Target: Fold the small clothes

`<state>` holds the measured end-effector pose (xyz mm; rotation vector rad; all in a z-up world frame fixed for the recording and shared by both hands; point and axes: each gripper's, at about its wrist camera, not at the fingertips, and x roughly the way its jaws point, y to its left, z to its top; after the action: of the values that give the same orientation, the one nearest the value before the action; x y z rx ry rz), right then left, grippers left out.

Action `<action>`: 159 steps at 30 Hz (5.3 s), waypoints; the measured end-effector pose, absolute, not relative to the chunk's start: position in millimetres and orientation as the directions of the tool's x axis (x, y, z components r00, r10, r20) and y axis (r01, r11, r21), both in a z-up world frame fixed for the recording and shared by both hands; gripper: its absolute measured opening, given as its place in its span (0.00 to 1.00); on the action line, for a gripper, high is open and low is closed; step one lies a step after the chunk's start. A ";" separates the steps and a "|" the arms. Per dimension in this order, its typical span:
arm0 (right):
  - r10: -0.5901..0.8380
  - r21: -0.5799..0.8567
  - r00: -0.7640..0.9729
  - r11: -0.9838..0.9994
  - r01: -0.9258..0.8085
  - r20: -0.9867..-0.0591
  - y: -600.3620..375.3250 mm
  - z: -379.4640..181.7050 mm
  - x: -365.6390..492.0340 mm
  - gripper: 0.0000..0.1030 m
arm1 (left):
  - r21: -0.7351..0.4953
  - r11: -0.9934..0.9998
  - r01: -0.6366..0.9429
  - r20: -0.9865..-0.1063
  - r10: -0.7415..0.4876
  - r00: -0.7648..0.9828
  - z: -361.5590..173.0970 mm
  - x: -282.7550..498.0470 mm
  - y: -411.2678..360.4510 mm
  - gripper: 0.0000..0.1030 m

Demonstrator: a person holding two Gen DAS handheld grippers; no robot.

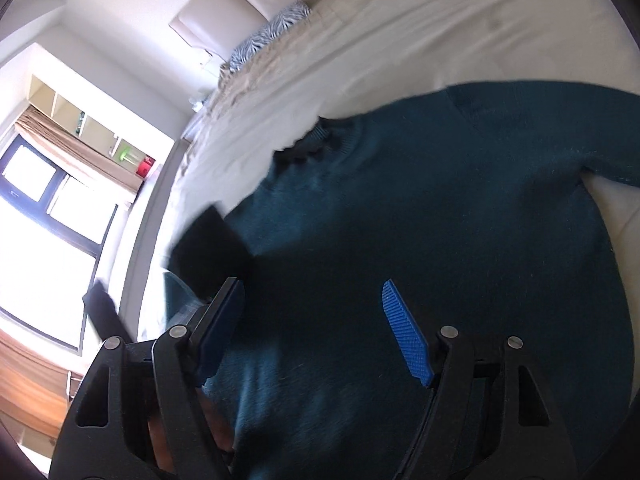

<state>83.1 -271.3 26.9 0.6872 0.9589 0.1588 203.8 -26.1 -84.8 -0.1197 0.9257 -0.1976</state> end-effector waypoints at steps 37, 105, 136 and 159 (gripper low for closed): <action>0.242 0.339 0.370 0.913 0.226 -0.897 -297.3 -43.0 258.6 0.07 | -0.628 0.773 -0.092 -0.565 -0.371 0.737 -22.2 175.5 143.1 0.24; -0.063 0.748 0.762 0.153 0.646 -0.645 -681.6 -61.3 -79.7 0.09 | -0.739 0.667 0.096 -0.569 -0.694 0.441 -55.0 122.4 -6.1 0.73; 0.106 0.107 0.563 0.994 -0.031 -0.820 -243.3 -27.9 21.1 0.28 | -0.917 0.369 -0.150 -0.394 -0.894 0.211 -117.1 196.6 -115.0 0.46; 0.346 0.511 0.553 0.842 0.174 -0.758 -365.4 -45.1 -21.5 0.63 | -0.620 0.750 0.228 -0.655 -0.656 0.375 10.1 246.7 -36.2 0.08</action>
<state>-21.5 -365.4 -45.1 0.5852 0.9944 0.1086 246.7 -36.2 10.1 -0.4722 1.0428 -0.5927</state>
